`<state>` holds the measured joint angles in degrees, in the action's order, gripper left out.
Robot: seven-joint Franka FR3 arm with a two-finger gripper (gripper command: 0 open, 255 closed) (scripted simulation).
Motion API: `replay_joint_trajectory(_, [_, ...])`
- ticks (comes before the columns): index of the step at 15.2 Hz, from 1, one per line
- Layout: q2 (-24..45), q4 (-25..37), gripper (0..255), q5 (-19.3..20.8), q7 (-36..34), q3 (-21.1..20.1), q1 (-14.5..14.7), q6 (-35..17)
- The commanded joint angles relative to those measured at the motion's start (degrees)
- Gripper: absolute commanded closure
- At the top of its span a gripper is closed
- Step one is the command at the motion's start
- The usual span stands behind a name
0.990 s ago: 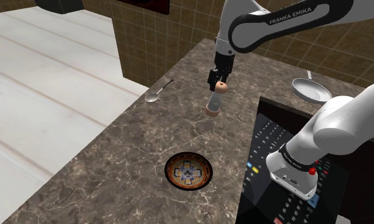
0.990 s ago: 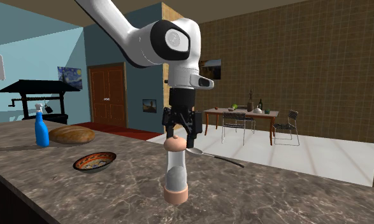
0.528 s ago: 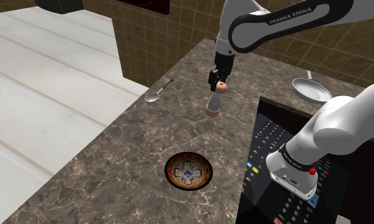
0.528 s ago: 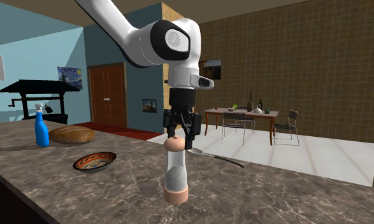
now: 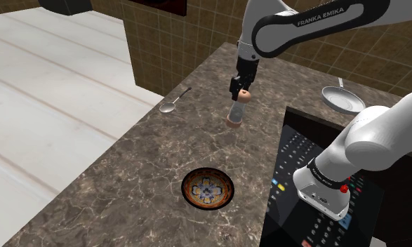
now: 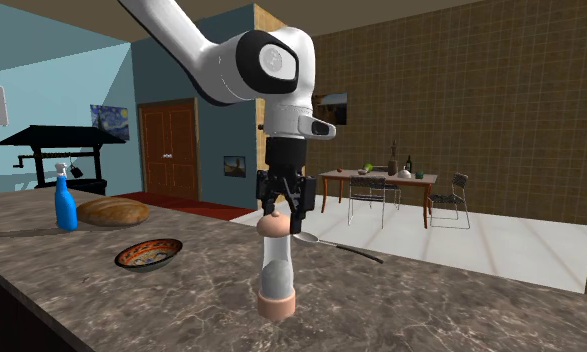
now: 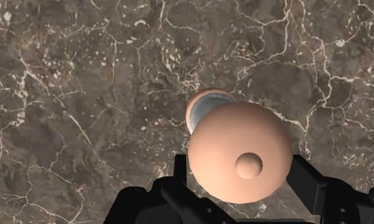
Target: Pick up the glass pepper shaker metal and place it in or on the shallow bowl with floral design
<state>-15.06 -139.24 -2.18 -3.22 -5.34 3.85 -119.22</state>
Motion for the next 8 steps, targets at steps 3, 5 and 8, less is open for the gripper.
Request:
replay_joint_trajectory(3, [-1.27,1.68,255,-0.02,0.06,0.1,-0.01,2.96])
replay_joint_trajectory(5, [-1.89,2.7,255,-0.03,0.07,0.15,-0.01,4.6])
replay_joint_trajectory(8, [-2.72,4.31,255,-0.04,0.09,0.21,-0.02,7.05])
